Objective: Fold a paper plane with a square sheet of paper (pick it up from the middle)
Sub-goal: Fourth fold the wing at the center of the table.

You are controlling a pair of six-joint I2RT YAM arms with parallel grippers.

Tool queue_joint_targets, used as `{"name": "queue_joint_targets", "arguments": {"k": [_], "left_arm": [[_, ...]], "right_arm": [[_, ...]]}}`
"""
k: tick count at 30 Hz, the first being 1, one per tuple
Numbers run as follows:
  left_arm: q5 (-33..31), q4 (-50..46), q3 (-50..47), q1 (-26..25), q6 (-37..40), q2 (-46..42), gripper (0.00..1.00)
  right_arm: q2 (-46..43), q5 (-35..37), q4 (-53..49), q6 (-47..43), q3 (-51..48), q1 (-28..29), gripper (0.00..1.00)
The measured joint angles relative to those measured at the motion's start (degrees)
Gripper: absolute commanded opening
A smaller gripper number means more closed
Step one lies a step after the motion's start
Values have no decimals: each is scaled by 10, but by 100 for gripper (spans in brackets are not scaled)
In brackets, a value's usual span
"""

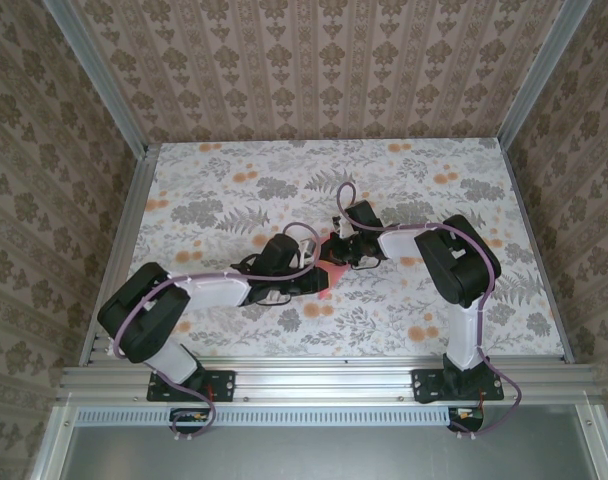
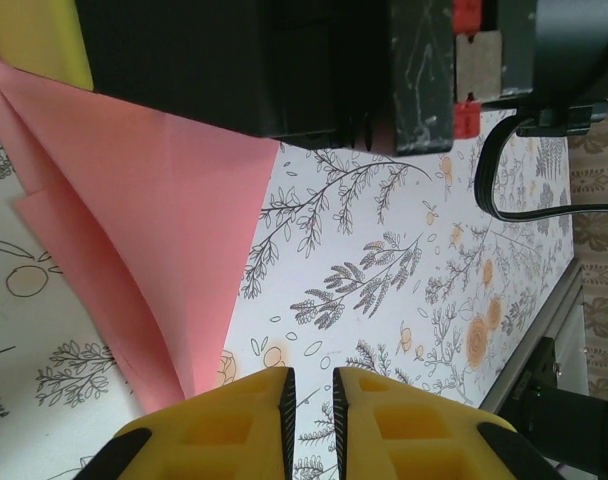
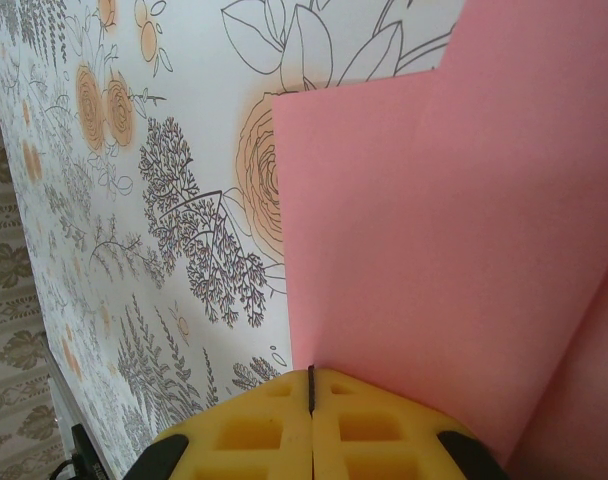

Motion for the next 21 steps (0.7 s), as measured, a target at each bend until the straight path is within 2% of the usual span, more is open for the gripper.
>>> {"name": "queue_joint_targets", "arguments": {"k": [9,21], "left_arm": [[2,3,8,-1,1,54,20],[-9,9,-13,-13,-1,64,16]], "right_arm": [[0,0,0,0,0,0,8],[0,0,-1,-8,0,0,8]]}}
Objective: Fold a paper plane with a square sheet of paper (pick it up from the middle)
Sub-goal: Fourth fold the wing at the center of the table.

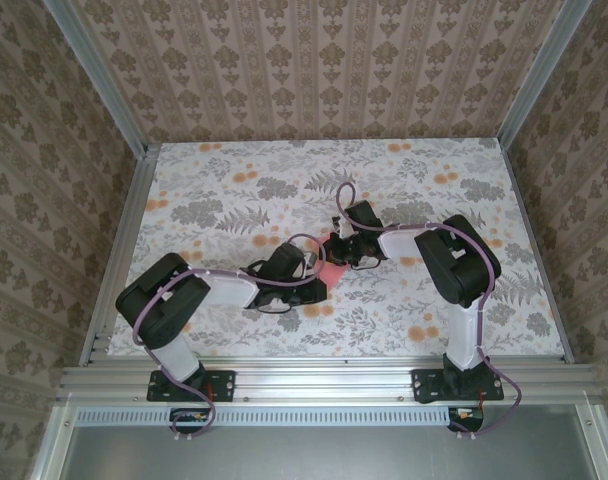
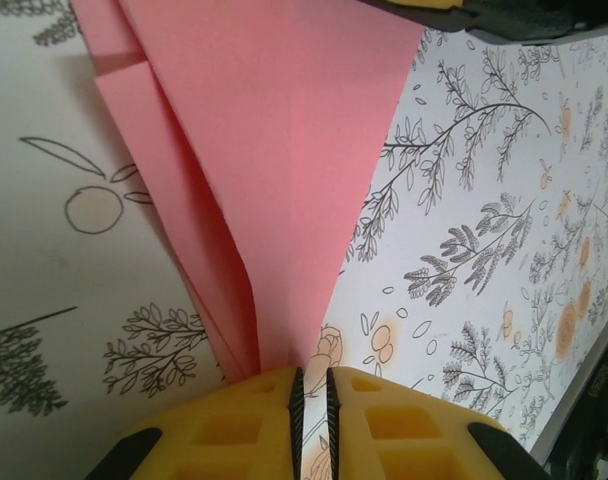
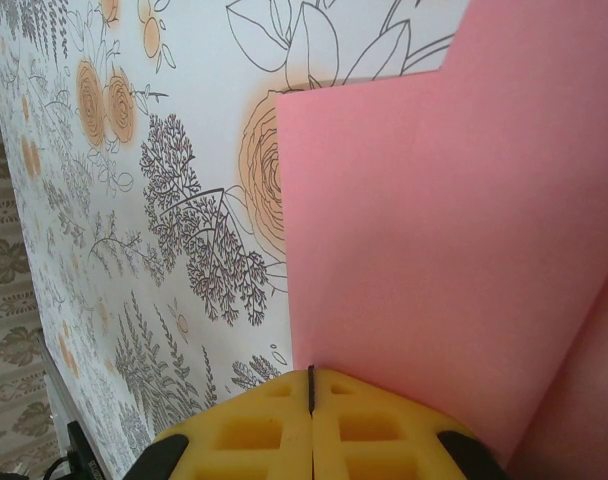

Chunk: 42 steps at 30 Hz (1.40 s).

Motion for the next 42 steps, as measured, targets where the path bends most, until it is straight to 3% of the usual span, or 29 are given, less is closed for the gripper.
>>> {"name": "queue_joint_targets", "arguments": {"k": [9,15,20,28,42], "left_arm": [[-21,1,-18,-9,-5,-18,14],[-26,-80,-40,-14,-4,-103,14],[-26,-99,-16,17,-2,-159,15],[-7,-54,52,32,0,-78,15],[1,-27,78,21,1,23,14]], "right_arm": [[0,0,0,0,0,0,8],[0,0,0,0,0,0,8],[0,0,0,0,0,0,8],[0,0,0,0,0,0,8],[0,0,1,4,0,0,8]]}}
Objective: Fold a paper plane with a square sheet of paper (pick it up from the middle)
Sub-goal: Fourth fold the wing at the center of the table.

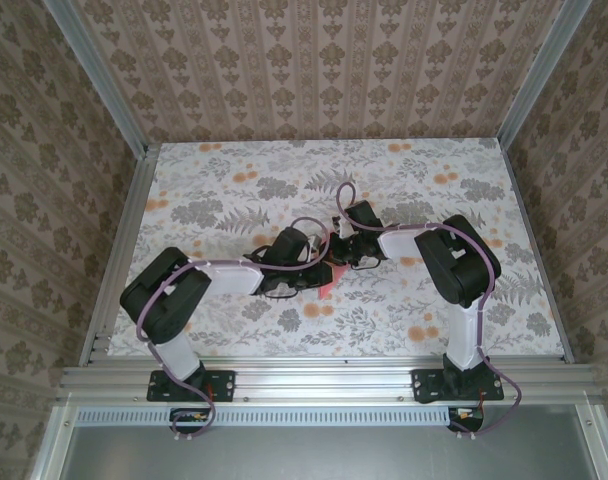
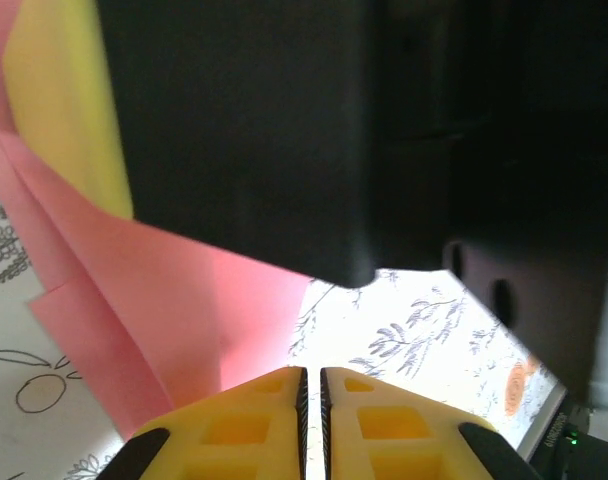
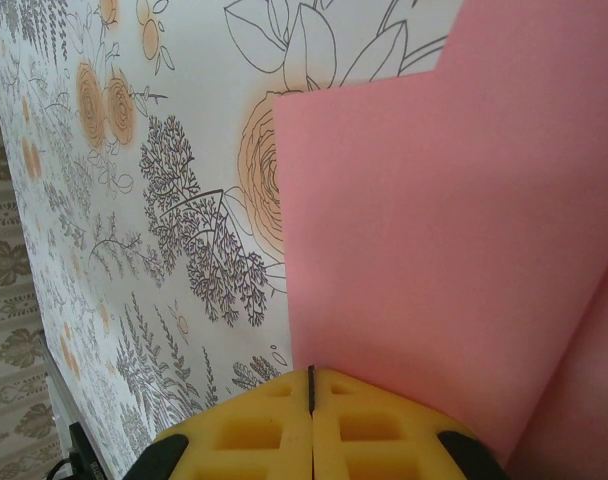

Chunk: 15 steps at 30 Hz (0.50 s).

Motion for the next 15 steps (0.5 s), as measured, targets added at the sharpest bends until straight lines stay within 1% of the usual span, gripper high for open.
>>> {"name": "queue_joint_targets", "arguments": {"k": [4,8,15], "left_arm": [[-4,0,-6,-2,0,3,12],[-12,1,-32,-3,-1,3,9],[-16,61,-66,-3,-17,3,6]], "right_arm": [[0,0,0,0,0,0,8],[0,0,0,0,0,0,8],[-19,0,-19,-1,-3,-6,12]]}}
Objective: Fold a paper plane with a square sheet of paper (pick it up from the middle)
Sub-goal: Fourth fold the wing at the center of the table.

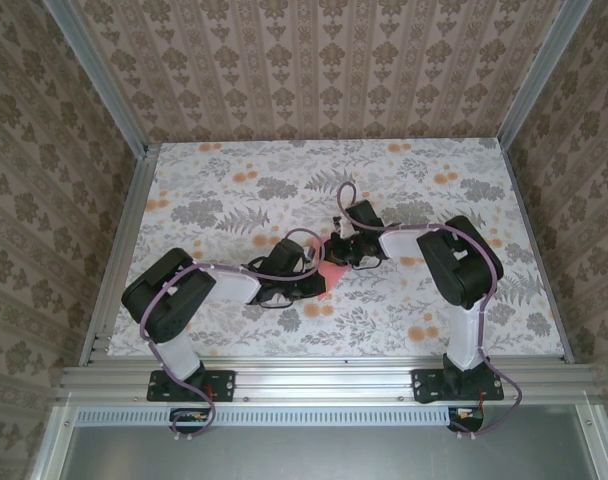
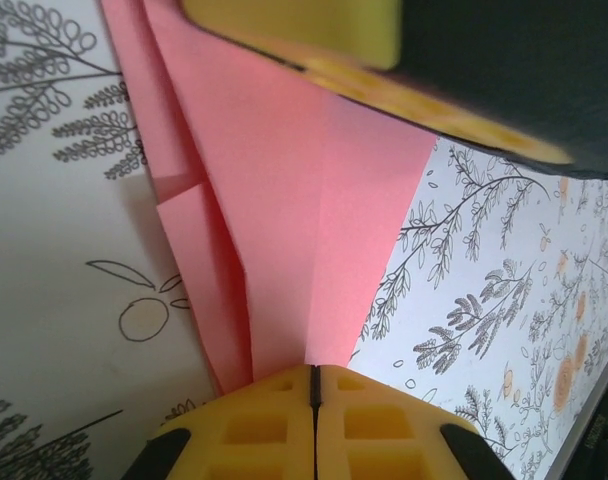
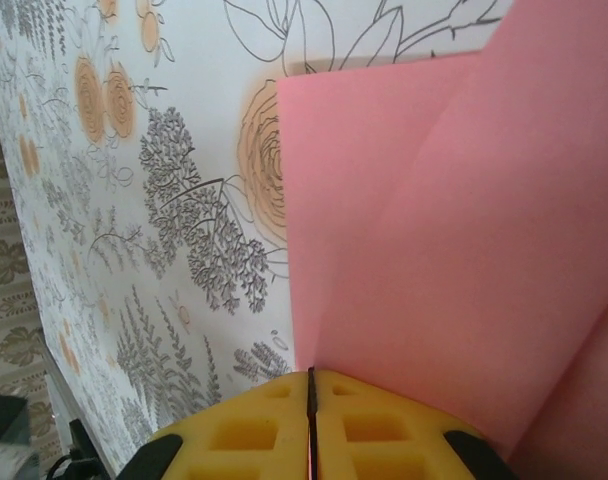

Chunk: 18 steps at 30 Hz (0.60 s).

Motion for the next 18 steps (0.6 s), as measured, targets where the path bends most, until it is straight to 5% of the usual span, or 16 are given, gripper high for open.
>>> {"name": "queue_joint_targets", "arguments": {"k": [8,18], "left_arm": [[1,9,-1,0,-4,4,4],[3,12,0,0,-4,6,4]], "right_arm": [[-94,-2,-6,-1,-45,-17,8],[-81,-57,7,-1,-78,-4,5]]}}
